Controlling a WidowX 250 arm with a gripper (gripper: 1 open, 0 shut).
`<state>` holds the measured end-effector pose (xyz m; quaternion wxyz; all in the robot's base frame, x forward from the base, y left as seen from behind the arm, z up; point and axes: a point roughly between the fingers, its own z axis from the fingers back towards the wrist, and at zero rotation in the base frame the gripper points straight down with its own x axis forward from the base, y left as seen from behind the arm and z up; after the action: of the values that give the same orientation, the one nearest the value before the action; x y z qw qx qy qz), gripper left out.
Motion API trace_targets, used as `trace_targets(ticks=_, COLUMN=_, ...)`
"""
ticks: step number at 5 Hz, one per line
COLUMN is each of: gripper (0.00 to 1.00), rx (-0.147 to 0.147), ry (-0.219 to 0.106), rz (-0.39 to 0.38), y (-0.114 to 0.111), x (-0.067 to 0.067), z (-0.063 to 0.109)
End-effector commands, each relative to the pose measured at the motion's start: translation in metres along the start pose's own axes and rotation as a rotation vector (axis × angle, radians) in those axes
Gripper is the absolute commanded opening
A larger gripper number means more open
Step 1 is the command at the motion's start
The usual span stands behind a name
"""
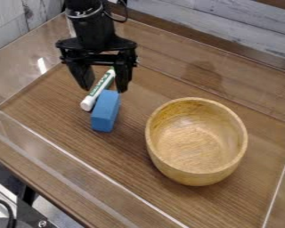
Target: Put the blue block in the brown bowl
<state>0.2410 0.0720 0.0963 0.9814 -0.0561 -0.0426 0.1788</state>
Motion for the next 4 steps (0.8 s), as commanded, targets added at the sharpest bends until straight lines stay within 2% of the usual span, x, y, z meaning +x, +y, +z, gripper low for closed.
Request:
trace_targets(ticks=1, gripper=1.0, rx=-0.001, ry=-0.039, rz=0.011, y=0.0025, x=0.0059, z=0.0073)
trace_targets(ticks=3, gripper=1.0, rx=-0.004, ry=-0.049, rz=0.013, y=0.0029, x=0.0064, z=0.0069)
trace_targets(ticks=4, gripper=1.0, rx=-0.002, ry=-0.048, rz=0.012, y=0.0042, x=0.0056, z=0.0005)
